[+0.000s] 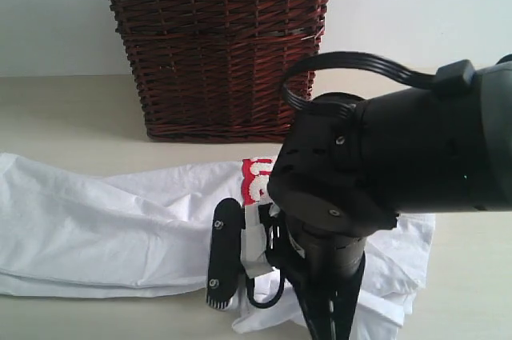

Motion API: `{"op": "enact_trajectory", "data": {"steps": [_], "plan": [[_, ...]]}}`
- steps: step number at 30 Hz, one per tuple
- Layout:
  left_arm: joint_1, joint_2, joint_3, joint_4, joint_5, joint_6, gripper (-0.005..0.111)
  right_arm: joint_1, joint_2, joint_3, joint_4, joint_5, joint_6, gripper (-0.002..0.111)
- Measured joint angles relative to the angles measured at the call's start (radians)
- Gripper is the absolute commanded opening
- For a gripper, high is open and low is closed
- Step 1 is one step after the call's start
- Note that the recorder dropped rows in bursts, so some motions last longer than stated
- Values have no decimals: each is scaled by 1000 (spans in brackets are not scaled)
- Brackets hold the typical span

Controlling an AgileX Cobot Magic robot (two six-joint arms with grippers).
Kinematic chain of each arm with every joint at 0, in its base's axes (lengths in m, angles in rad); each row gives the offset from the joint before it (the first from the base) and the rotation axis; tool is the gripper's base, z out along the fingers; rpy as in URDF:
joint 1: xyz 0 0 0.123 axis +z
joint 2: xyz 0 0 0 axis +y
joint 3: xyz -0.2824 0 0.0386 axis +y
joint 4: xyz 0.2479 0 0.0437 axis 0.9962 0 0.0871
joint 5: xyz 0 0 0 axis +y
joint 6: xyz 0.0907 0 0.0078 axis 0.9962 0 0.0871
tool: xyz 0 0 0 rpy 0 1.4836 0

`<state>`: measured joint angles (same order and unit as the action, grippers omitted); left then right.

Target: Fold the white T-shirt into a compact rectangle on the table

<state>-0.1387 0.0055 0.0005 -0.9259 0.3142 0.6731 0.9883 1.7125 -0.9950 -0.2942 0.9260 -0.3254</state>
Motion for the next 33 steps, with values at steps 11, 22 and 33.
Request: {"op": "enact_trajectory", "data": {"steps": [11, 22, 33], "plan": [[0, 0, 0, 0, 0, 0, 0, 0, 0, -40, -221, -37, 8, 0], [0, 0, 0, 0, 0, 0, 0, 0, 18, -122, -418, -242, 10, 0], [0, 0, 0, 0, 0, 2, 0, -6, 167, -122, -531, -226, 150, 26]]}}
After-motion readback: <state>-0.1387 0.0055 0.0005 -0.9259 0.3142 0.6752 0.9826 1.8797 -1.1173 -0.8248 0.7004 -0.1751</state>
